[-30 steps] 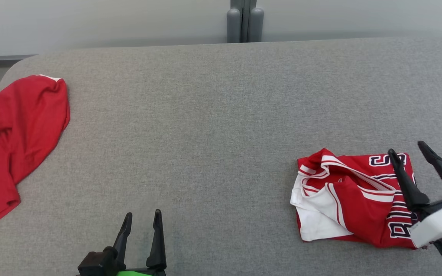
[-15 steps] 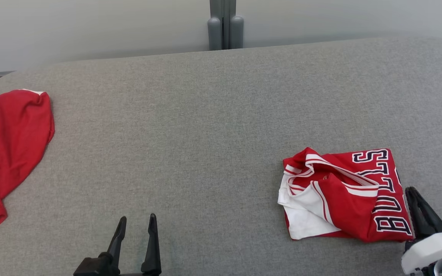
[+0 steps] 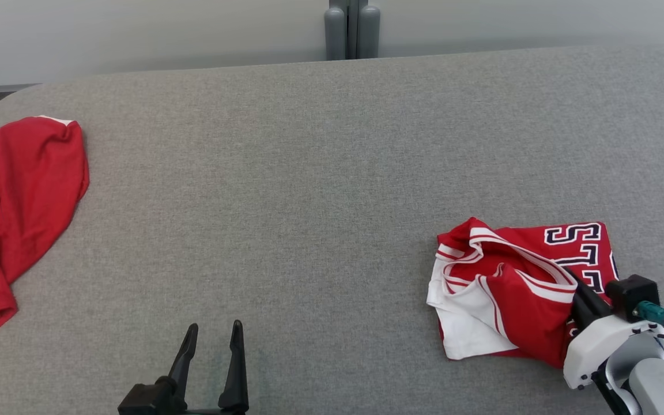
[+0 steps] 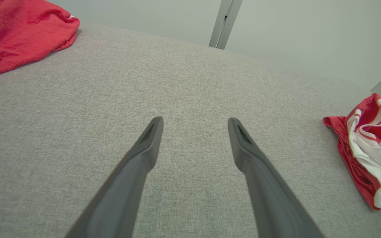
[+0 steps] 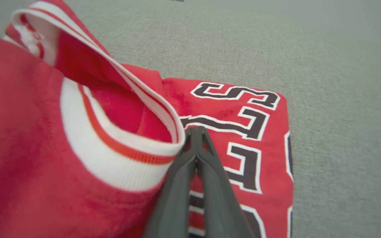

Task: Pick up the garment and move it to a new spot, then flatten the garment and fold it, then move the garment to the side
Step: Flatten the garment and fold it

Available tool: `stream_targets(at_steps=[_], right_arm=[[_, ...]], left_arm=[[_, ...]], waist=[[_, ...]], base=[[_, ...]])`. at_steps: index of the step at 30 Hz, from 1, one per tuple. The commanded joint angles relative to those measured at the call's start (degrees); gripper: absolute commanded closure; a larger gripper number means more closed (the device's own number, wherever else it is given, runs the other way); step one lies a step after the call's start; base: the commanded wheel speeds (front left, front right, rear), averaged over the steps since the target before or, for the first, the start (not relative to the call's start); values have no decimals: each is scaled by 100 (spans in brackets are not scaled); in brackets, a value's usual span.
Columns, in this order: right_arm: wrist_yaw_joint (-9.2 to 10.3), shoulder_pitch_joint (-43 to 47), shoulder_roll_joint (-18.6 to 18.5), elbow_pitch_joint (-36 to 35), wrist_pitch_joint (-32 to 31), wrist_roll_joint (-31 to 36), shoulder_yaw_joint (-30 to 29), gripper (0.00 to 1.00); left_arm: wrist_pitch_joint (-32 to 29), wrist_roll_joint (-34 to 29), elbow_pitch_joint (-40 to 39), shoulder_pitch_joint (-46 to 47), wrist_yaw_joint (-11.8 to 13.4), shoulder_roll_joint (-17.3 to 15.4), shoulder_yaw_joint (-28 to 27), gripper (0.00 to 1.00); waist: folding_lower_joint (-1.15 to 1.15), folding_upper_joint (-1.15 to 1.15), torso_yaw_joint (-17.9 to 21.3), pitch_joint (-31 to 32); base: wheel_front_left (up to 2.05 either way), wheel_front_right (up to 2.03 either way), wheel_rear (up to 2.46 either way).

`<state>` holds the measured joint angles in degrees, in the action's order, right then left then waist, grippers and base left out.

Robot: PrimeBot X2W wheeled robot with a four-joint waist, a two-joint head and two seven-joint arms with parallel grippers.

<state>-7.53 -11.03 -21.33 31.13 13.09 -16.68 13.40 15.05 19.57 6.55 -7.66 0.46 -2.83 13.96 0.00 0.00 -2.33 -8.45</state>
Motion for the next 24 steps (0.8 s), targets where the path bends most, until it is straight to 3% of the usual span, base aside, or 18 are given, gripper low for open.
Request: stream_targets(at_steps=[1, 13, 24], right_arm=[[8, -87, -12, 65, -52, -48, 162, 100], [8, -522, 119, -33, -413, -258, 1465, 100], [8, -819, 606, 501, -467, -179, 1961, 100]], left_arm=[[17, 28, 17, 49, 5, -13, 7, 0], [16, 139, -13, -7, 63, -13, 94, 0], [16, 211, 5, -11, 75, -13, 144, 0]], waist=[[0, 0, -53, 27], [0, 0, -209, 160], [0, 0, -336, 274]], base=[[0, 0, 0], [0, 0, 0], [0, 0, 0]])
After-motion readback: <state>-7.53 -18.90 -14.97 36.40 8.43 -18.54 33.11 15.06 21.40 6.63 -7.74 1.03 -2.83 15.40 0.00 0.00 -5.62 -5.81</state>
